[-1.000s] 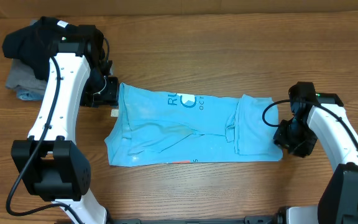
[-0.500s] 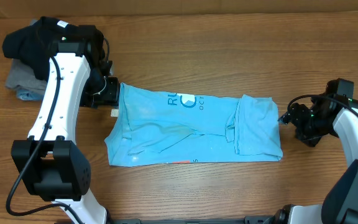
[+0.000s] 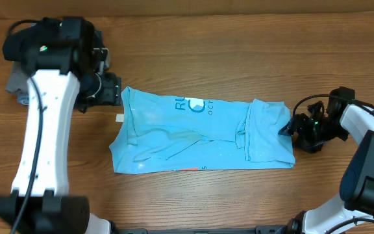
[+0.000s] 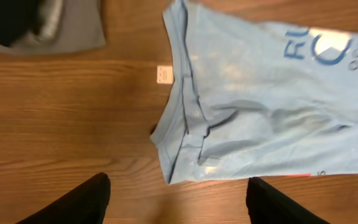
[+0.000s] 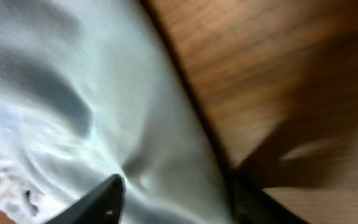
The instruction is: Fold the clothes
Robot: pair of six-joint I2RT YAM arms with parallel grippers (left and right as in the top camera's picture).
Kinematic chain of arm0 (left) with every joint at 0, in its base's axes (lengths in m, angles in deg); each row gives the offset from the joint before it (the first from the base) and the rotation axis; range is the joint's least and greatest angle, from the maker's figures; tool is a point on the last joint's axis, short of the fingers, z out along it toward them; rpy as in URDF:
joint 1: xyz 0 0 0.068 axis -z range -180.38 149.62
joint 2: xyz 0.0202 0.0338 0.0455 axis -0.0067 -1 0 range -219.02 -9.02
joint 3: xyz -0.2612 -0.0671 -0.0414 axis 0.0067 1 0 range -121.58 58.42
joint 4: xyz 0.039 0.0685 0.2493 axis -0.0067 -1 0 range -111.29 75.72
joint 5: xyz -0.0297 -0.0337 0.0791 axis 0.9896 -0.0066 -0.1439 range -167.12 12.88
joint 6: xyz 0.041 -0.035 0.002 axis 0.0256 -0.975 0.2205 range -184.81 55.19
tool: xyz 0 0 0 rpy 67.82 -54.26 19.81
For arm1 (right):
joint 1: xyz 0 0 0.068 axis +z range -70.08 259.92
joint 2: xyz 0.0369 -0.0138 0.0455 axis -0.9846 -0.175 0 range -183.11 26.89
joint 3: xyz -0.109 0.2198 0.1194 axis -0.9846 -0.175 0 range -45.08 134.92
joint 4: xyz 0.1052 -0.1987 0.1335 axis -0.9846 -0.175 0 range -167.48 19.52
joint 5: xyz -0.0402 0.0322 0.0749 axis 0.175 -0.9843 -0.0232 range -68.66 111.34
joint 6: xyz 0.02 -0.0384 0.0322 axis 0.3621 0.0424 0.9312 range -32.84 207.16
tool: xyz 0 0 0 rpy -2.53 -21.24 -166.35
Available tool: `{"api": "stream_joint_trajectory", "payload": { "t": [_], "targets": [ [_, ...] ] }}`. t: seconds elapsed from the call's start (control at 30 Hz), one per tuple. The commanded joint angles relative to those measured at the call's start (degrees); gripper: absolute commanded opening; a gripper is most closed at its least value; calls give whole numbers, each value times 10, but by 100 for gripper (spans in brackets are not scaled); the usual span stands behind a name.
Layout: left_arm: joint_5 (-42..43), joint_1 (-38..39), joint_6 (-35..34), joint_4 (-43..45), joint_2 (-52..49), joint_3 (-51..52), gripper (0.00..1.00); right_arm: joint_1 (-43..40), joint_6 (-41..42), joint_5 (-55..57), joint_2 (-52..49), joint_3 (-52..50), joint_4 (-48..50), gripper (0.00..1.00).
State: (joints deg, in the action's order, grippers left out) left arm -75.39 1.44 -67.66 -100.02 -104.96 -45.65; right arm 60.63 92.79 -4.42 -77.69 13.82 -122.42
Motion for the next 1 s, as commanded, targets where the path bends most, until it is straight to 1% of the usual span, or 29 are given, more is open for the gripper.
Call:
{"api": "stream_joint_trajectory", "payload": {
  "t": [0.0,0.07,0.17,0.2,0.23,0.3,0.37,0.43,0.5,0.57,0.67,0.83,0.9,0.97],
  "targets": [
    [2,-4,1,1,22,-12,73,11,-31,-29,-19,-13,17,53],
    [2,-5,1,1,22,-12,73,16,-31,-29,-19,-21,23,49],
    [0,-7,1,2,22,-12,73,20,-35,-40,-19,-31,30,34],
    [-4,-7,1,2,22,-12,73,20,-43,-46,-19,-31,28,22],
    [-8,-7,2,2,22,-12,74,20,-46,-47,-18,-29,25,4],
    [-9,-7,7,2,21,-12,74,16,-44,-36,-15,-15,9,4],
    [-9,-7,8,1,21,-12,74,7,-24,0,-5,11,-21,4],
    [-9,-8,8,1,21,-12,74,-4,18,69,15,48,-63,4],
    [-9,-8,8,0,21,-12,74,-8,39,128,38,83,-98,4],
    [-9,-8,8,-2,21,-12,74,-8,47,184,68,120,-130,4],
    [-9,-8,8,2,21,-12,75,-2,49,206,107,159,-156,4],
    [-8,-8,7,9,21,-12,75,36,49,213,140,168,-177,4],
    [-9,-8,7,9,21,-12,75,68,49,233,140,163,-178,4],
    [-8,-8,7,9,21,-12,75,106,66,267,140,152,-174,4]
  ]
}}
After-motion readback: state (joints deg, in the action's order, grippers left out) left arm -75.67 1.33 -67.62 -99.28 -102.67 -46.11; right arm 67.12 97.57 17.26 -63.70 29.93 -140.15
